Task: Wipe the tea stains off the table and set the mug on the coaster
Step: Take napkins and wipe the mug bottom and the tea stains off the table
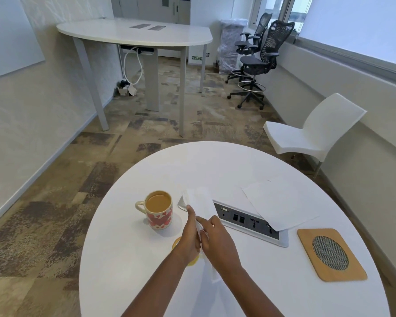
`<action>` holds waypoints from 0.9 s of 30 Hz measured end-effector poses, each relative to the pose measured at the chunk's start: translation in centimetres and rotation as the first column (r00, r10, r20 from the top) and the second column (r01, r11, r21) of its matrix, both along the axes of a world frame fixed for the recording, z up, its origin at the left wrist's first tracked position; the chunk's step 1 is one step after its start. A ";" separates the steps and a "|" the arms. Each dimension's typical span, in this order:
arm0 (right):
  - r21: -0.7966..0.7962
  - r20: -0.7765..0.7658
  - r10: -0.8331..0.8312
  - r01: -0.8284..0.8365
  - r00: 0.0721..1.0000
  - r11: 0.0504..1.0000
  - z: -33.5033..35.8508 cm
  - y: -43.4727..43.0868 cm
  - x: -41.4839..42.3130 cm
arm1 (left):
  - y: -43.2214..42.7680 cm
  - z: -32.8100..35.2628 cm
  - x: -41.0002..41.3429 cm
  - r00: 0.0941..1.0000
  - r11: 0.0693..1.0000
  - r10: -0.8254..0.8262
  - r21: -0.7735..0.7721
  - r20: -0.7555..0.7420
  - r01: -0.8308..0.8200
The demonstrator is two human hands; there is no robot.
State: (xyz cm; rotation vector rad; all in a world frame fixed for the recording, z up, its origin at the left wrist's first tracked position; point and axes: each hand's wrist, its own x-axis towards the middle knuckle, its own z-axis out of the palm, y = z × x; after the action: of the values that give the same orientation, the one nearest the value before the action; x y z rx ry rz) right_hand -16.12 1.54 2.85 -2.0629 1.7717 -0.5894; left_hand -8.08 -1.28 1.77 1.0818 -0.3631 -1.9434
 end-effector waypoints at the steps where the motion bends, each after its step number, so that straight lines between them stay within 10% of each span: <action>1: 0.000 -0.009 -0.001 0.001 1.000 1.000 0.0 0.0 0.3 | -0.2 -0.3 0.3 1.000 1.000 -0.008 -0.003 0.007 0.008; 10: -0.023 0.113 0.098 -0.096 0.989 0.995 -0.3 0.4 0.6 | -0.8 -1.1 2.2 0.988 0.997 -0.045 0.063 0.148 0.036; 14: -0.108 0.287 -0.075 0.110 0.955 0.988 -0.6 -0.1 -1.4 | -1.0 -1.2 2.9 0.991 0.999 -0.039 0.041 0.131 0.034; 20: 0.523 0.646 -0.445 0.065 0.620 0.850 0.0 -1.7 -3.3 | -1.1 -0.2 3.1 0.982 0.992 -0.106 -0.047 0.156 0.114; 27: 0.542 0.802 -0.466 -0.127 0.374 0.831 0.3 -1.3 -3.3 | -0.8 0.7 4.0 0.945 0.965 -0.175 -0.140 0.275 0.220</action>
State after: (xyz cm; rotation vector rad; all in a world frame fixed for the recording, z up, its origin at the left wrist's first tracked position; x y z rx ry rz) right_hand -19.46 0.20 3.19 -0.7727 1.1952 -0.9369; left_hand -4.09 -2.06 2.52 1.2289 -0.7953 -1.9044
